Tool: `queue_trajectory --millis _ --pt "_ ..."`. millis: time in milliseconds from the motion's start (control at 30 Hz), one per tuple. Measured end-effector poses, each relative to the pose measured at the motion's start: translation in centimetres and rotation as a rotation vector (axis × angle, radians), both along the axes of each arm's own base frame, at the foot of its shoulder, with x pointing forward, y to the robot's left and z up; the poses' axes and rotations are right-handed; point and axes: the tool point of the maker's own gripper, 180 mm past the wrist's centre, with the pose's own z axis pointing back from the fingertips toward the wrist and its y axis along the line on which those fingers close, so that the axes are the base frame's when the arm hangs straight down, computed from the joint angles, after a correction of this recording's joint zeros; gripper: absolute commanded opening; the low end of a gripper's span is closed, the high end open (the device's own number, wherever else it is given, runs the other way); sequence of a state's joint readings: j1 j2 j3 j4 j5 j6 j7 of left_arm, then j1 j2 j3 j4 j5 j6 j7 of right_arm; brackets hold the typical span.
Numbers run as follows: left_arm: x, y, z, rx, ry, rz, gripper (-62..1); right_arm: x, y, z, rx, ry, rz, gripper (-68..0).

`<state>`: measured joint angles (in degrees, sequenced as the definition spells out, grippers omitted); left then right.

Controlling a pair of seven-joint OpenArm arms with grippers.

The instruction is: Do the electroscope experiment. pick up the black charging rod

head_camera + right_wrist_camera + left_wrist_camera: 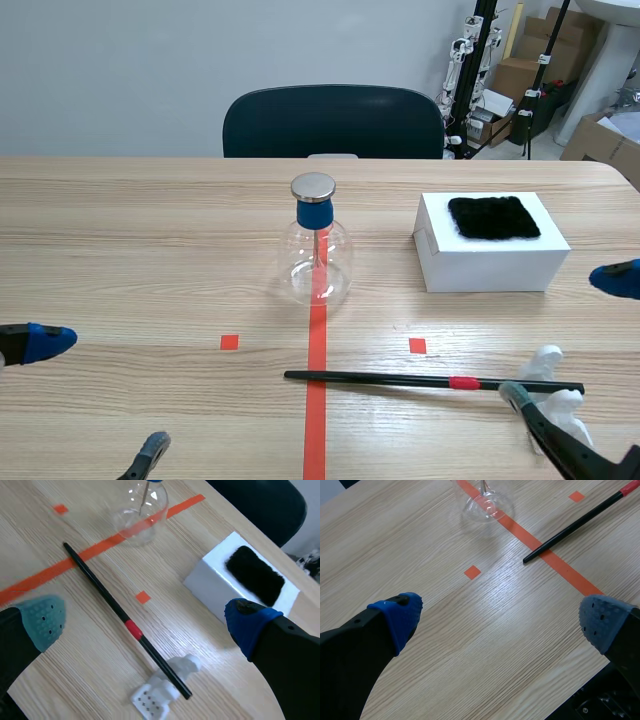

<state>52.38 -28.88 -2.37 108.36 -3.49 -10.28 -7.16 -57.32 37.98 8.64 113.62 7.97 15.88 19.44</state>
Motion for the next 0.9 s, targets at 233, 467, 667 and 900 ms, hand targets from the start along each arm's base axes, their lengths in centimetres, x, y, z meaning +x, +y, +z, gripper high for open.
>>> queue_trajectory --millis 233,467,667,900 --pt "0.8 -0.4 1.4 -0.047 -0.08 -0.012 1.4 -0.2 -1.5 -3.0 -0.329 0.059 0.152 0.4" --pt "2.6 0.8 1.4 -0.069 -0.166 0.003 1.4 0.9 -2.8 -4.1 -0.499 0.148 0.259 0.4" --pt "3.7 2.1 2.0 -0.141 -0.29 0.008 1.4 2.1 -3.2 -4.0 -0.616 0.146 0.337 0.4" --pt "5.6 3.9 1.8 -0.25 -0.359 -0.001 1.4 2.9 -3.3 -3.8 -0.639 0.131 0.328 0.4"
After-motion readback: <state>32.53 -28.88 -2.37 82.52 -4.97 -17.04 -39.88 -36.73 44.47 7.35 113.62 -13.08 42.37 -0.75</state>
